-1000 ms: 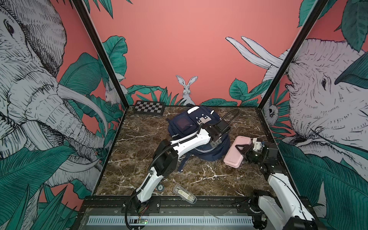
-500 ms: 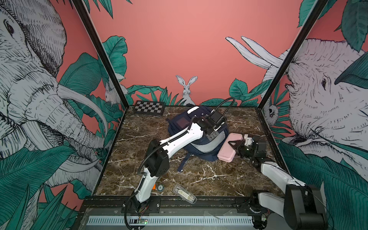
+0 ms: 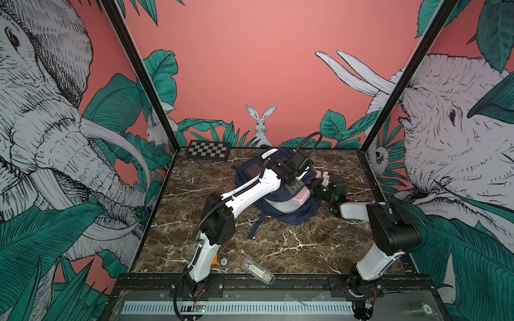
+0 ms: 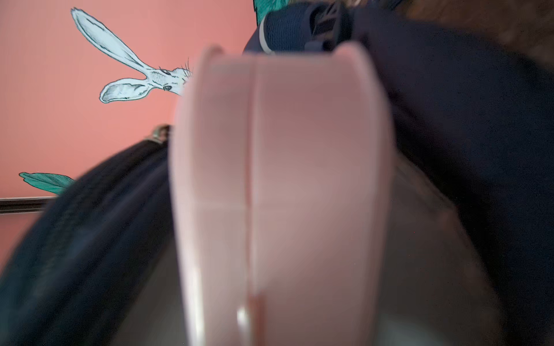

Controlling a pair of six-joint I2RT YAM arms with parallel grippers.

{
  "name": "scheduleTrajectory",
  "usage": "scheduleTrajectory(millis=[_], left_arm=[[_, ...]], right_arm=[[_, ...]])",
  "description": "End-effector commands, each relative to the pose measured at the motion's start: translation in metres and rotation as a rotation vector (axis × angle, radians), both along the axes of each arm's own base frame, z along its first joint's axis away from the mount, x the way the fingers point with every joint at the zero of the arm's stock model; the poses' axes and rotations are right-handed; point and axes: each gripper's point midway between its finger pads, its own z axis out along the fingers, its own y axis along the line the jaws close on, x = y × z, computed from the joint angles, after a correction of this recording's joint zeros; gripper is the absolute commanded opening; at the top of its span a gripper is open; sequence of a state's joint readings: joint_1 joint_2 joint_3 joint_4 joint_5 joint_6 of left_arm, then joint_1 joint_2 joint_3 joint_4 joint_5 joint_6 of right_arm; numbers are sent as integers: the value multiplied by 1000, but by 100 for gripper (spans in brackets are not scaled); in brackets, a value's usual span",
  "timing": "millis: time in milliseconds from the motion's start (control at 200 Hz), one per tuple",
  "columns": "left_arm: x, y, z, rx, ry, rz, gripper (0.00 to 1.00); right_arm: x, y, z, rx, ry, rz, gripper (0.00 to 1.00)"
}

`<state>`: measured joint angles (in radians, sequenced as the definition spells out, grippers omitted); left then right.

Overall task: Pack books, pencil case, and school supplies into a backpack
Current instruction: Place the pencil case in the student bag.

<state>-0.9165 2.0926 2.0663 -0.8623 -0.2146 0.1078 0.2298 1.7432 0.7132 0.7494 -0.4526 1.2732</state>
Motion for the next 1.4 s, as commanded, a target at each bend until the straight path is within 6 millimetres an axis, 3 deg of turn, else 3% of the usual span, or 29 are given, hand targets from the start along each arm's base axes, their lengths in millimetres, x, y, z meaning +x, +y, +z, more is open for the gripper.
scheduleTrajectory(millis=[0, 295, 525, 575, 645, 730, 1035, 1255, 1395], left_arm=[[3, 2, 79, -157, -107, 13, 0], [2, 1, 95, -200, -115, 10, 0], [1, 0, 107, -236, -124, 12, 0], [2, 0, 109, -238, -131, 13, 0], [3, 2, 111, -233, -141, 18, 0], [6, 6, 110, -233, -141, 29, 0], [11, 16, 111, -235, -148, 45, 0], [11, 16, 107, -233, -141, 42, 0], [8, 15, 101, -231, -123, 40, 0]], right_arm=[[27, 17, 34, 111, -137, -25, 0], [61, 47, 30, 161, -141, -59, 0], [84, 84, 21, 178, -119, -72, 2], [87, 89, 19, 161, -119, -79, 9], [90, 96, 18, 132, -110, -72, 29], [84, 95, 14, 89, -92, -71, 44], [26, 59, 11, -133, -3, -38, 66], [-5, 40, 11, -251, 53, 2, 68], [-5, 29, -1, -248, 67, 8, 61]])
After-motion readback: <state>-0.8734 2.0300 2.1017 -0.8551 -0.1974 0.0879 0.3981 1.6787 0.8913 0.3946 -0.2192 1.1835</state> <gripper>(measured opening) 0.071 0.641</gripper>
